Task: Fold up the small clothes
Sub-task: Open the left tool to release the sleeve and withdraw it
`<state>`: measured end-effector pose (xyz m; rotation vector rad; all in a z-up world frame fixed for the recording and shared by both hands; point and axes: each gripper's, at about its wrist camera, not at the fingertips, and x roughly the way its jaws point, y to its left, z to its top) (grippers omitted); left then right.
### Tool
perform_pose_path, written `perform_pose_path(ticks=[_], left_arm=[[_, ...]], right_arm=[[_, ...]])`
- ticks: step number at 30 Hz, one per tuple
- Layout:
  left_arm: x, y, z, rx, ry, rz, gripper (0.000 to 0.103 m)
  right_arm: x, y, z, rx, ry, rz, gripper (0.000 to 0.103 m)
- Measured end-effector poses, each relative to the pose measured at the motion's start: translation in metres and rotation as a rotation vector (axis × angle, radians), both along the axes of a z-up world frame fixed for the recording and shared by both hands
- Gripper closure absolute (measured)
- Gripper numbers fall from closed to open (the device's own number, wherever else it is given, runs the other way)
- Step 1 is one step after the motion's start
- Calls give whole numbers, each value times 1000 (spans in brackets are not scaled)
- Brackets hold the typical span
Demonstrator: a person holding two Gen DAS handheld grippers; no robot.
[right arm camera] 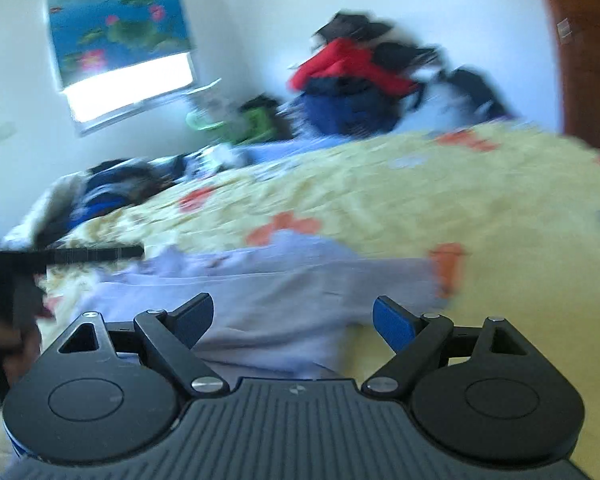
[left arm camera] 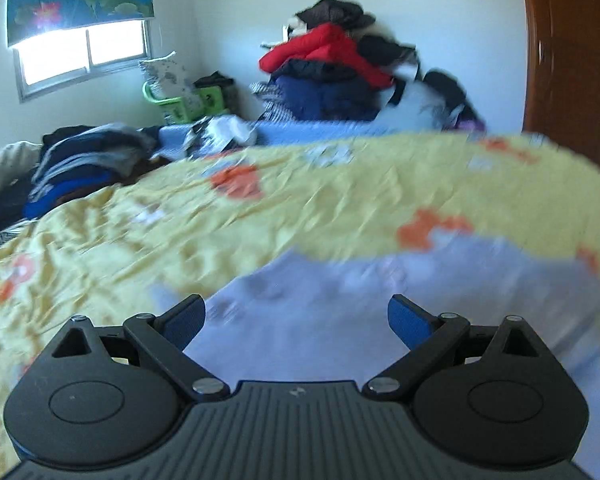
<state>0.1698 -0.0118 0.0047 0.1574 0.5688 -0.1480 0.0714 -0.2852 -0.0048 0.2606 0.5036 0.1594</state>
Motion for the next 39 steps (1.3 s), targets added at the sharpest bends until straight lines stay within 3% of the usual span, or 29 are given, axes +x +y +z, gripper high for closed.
perform_pose_path(ticks=[3, 7, 11, 13, 16, 20, 22, 30, 33, 36, 39], left_arm=[[-2, 11, -17, 59, 7, 13, 4], [6, 21, -41, 155, 27, 93, 4], [3, 44, -41, 100, 32, 149, 4], [-5, 47, -34, 67, 20, 137, 4], [-11, 42, -33, 63, 31, 92, 4], [-5, 31, -46, 105, 58, 103, 4], [-5, 33, -44, 80, 70, 118, 4], [-24, 37, -39, 49, 78, 117, 4], [-35, 38, -36, 33, 87, 117, 4], [-57, 39, -31, 47, 75, 118, 4], [-91, 51, -28, -15, 90, 89, 4]], right_arm=[[37, 14, -9, 69, 83, 101, 16], [80, 26, -31, 97, 186, 103, 16], [97, 45, -27, -4, 176, 60, 18], [90, 52, -16, -50, 152, 37, 17], [63, 59, -4, -96, 85, 107, 12], [66, 67, -17, -110, 160, 174, 13], [75, 67, -27, -139, 203, 140, 16], [39, 70, -14, -172, 108, 99, 12], [30, 62, -21, -158, 132, 64, 12], [6, 53, -21, -134, 108, 37, 12], [-31, 47, -21, -141, 60, 36, 10]])
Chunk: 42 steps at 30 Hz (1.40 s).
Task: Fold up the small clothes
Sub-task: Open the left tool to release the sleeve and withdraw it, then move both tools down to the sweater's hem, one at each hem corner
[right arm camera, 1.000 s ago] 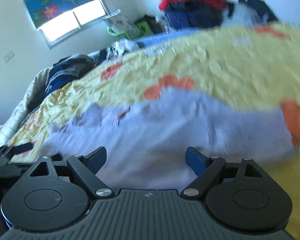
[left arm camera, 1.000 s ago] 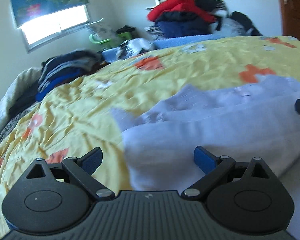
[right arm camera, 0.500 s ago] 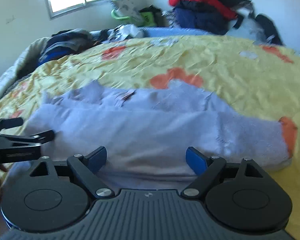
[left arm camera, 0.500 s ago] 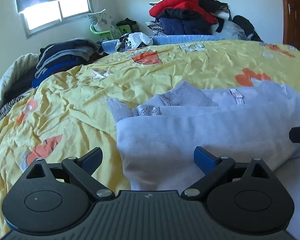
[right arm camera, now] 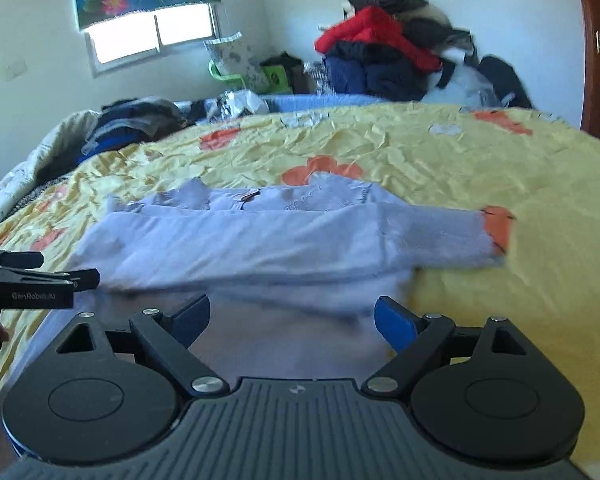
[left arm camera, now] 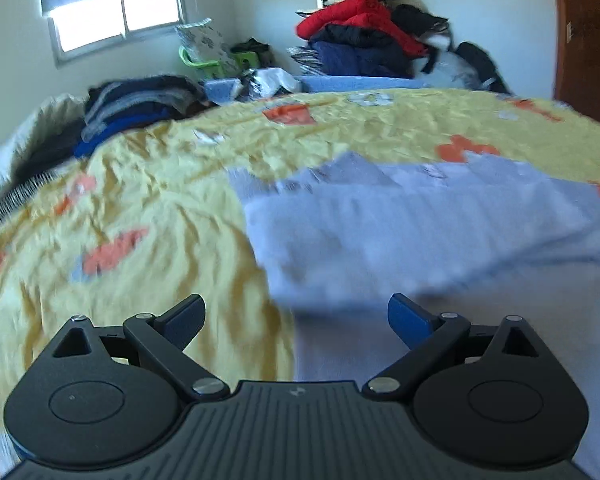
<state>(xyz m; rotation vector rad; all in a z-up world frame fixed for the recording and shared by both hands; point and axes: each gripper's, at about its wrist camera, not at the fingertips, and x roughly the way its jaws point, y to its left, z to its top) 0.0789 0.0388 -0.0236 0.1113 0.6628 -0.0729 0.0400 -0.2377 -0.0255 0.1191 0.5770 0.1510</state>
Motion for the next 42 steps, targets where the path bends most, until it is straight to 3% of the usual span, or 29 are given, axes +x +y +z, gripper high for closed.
perform_pose_path(ticks=[5, 12, 19, 22, 29, 34, 42], left_arm=[[-55, 16, -9, -106, 78, -46, 4], [-100, 11, -23, -31, 57, -85, 4], [-110, 22, -5, -4, -17, -29, 4], [-105, 25, -12, -29, 38, -21, 4], [-120, 20, -16, 14, 37, -52, 4], [-132, 24, -15, 5, 56, -45, 4], [-156, 30, -11, 36, 86, -40, 4]], right_arm=[[-60, -16, -12, 75, 4, 5, 10], [-111, -19, -17, 131, -44, -2, 5], [-122, -3, -11, -60, -78, -47, 6], [-122, -3, -13, -107, -76, -48, 6], [-122, -8, -19, -70, -38, -56, 6], [-135, -4, -11, -128, -54, -41, 6], [-155, -22, 3, -30, 5, 22, 6]])
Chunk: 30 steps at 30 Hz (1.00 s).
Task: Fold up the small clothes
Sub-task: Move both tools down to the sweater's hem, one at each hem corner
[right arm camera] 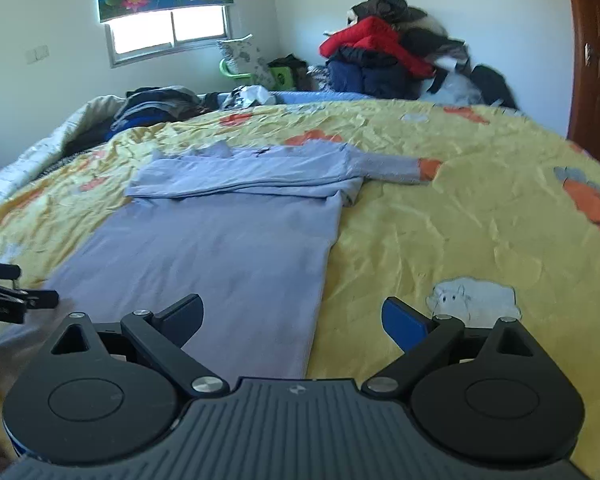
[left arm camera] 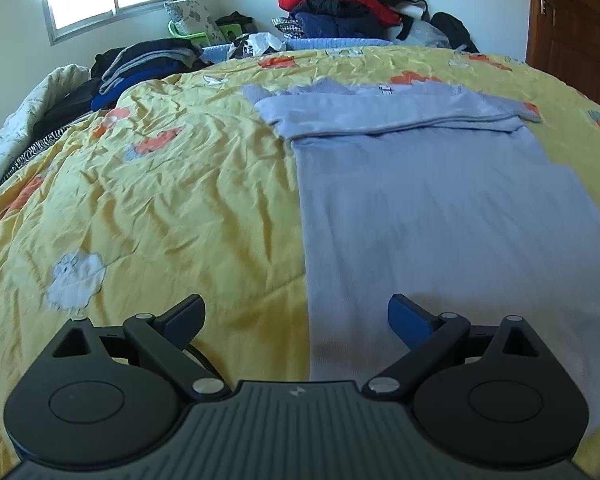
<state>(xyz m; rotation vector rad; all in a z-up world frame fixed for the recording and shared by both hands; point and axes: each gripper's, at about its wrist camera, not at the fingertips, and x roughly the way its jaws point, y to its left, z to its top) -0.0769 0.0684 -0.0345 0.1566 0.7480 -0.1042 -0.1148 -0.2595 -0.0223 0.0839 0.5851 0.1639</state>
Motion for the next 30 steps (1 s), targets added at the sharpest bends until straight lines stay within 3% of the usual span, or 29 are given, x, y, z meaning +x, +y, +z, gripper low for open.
perform_pose_path(ticks=[4, 8, 11, 15, 19, 25, 30], left_arm=[[-17, 7, 2, 29, 32, -64, 4], [-33, 23, 4, 8, 87, -159, 4], [-36, 37, 6, -60, 136, -215, 4], [-28, 48, 1, -219, 245, -266, 4], [-25, 45, 2, -246, 275, -310, 3], [-25, 40, 3, -351, 331, -377, 3], [-16, 43, 2, -447, 343, -344, 3]], right_arm=[[-8, -9, 0, 36, 71, 80, 6], [-21, -18, -3, 79, 128, 171, 10], [-27, -27, -7, 140, 182, 211, 15], [-33, -37, -10, 218, 228, 247, 25], [-37, -44, -12, 281, 268, 297, 27], [-40, -54, -15, 347, 301, 330, 30], [-40, -51, -17, 388, 313, 393, 31]])
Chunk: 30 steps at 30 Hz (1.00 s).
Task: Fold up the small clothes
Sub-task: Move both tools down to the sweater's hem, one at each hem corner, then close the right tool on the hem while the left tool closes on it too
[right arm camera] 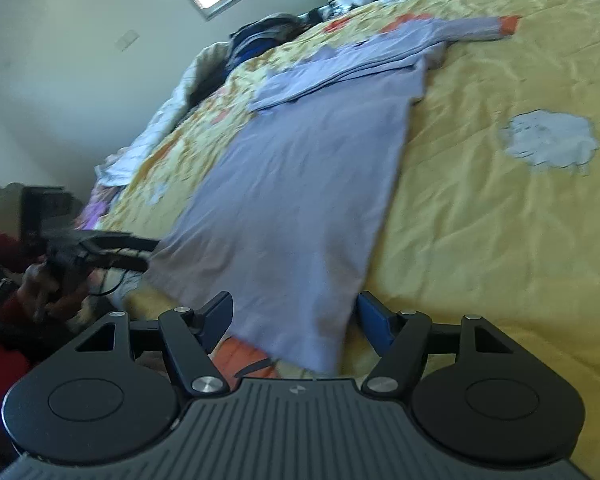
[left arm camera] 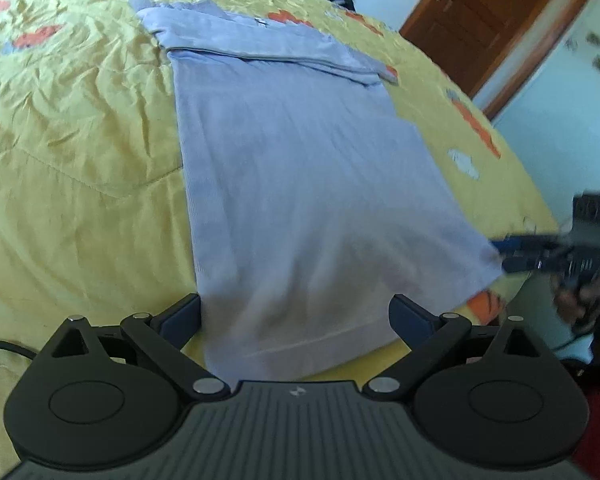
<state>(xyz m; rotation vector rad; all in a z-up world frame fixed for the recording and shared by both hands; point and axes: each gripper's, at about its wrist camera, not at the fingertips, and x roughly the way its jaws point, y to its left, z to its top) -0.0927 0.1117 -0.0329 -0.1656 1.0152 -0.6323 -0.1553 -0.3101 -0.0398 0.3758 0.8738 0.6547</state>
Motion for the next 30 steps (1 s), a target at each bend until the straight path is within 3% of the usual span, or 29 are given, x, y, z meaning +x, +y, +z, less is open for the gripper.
perform_pose_path(ticks=[5, 9, 12, 14, 15, 19, 21, 23, 24, 30], left_arm=[[4, 4, -1, -70, 20, 46, 3], [2, -7, 0, -38, 0, 25, 3], [-3, -14, -1, -14, -22, 0, 3], [-4, -18, 0, 13, -37, -8, 4], [-5, -20, 0, 24, -41, -10, 5], [-13, -26, 1, 100, -87, -42, 16], [-15, -27, 2, 131, -108, -35, 29], [-15, -26, 3, 161, -117, -22, 49], [-15, -26, 4, 174, -119, -20, 52], [-18, -17, 3, 171, -130, -34, 49]], right_arm=[[2, -1, -2, 29, 15, -2, 40], [0, 6, -3, 34, 18, 16, 43], [-2, 12, -1, -2, 10, 19, 51], [-2, 15, 1, -24, 10, 2, 66], [-1, 18, 0, -36, 11, -4, 68], [-4, 32, 3, -111, -3, 22, 70], [-7, 37, 5, -142, -19, 31, 70], [-8, 39, 6, -153, -24, 28, 70], [-8, 41, 5, -152, -24, 28, 70], [-7, 48, 2, -128, -40, 20, 70]])
